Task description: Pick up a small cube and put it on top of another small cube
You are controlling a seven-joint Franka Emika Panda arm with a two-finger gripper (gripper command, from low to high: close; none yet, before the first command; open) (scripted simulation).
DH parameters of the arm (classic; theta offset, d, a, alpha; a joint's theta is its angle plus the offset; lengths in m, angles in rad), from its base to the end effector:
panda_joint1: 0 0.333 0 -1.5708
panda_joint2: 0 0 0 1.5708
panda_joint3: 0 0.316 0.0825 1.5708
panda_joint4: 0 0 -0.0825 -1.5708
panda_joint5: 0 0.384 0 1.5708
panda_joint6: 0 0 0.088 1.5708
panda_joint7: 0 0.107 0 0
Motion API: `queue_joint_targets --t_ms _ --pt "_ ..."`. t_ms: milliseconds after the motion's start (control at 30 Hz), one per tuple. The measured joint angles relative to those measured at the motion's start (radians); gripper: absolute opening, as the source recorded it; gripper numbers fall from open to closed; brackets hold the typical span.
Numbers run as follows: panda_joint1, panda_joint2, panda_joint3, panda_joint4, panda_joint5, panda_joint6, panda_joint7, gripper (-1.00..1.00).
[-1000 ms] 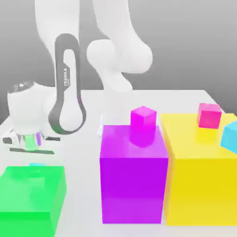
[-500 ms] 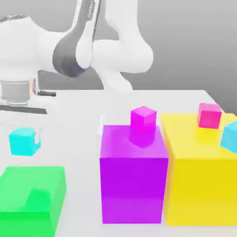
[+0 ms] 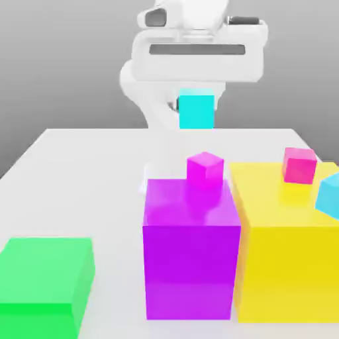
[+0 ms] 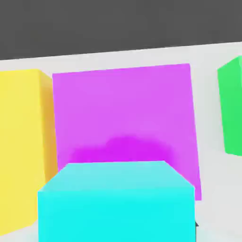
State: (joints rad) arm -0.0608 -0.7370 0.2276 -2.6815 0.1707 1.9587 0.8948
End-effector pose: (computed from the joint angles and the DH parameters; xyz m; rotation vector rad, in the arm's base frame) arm 0.3227 0.0643 0.4469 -2.8548 1.2918 -0.0039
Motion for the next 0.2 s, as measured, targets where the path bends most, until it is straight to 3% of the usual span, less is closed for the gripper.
queue_joint_targets --t_ms 67,100,200 --pt "0.003 0.019 0.019 -0.059 0.016 0.074 0.0 -1.0" --pt "0.004 0.027 0.024 -0.081 0.022 0.103 -0.001 1.0" --pt "0.004 0.027 0.024 -0.081 0.022 0.103 -0.001 1.0"
